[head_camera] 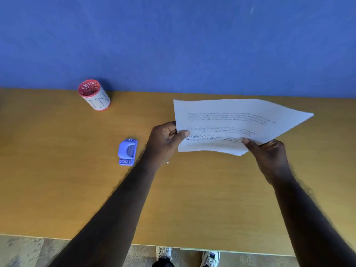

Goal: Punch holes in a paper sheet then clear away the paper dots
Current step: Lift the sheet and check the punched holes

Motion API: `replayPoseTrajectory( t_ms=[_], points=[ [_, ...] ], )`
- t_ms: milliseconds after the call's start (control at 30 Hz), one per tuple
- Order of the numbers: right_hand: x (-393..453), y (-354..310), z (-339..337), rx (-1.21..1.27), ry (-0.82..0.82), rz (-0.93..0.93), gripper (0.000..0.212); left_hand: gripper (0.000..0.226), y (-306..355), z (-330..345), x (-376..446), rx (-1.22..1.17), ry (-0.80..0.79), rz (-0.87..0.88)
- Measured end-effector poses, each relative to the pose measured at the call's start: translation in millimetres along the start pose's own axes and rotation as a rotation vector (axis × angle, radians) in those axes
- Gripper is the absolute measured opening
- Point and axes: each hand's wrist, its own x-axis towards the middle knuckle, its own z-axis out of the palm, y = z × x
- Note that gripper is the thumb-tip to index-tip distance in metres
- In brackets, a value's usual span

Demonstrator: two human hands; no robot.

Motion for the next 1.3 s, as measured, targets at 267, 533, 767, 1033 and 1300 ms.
replayPoseTrajectory(
  t_ms=[267,533,767,1033,1300],
  points=[
    [5,26,2,-0.069,-0.002,0.099,0.02,0.02,-22,5,-7,0.046,-0.006,-0.071],
    [18,20,-8,-0.139,-0.025,0.1,0.018,0.023,-16,18,11,0.112,0.019,-0.053],
    [53,5,-61,-0.135,0.04,0.114,0.023,0.026,7,70,48,0.167,-0.038,-0.055],
    [82,35,-139,-0.198,0.177,0.191,0.034,0.021,-6,160,84,0.149,-0.098,-0.156],
    [100,88,-171,-0.293,0.23,0.283,0.041,0.041,-49,219,101,0.197,-0.025,-0.305]
  ],
)
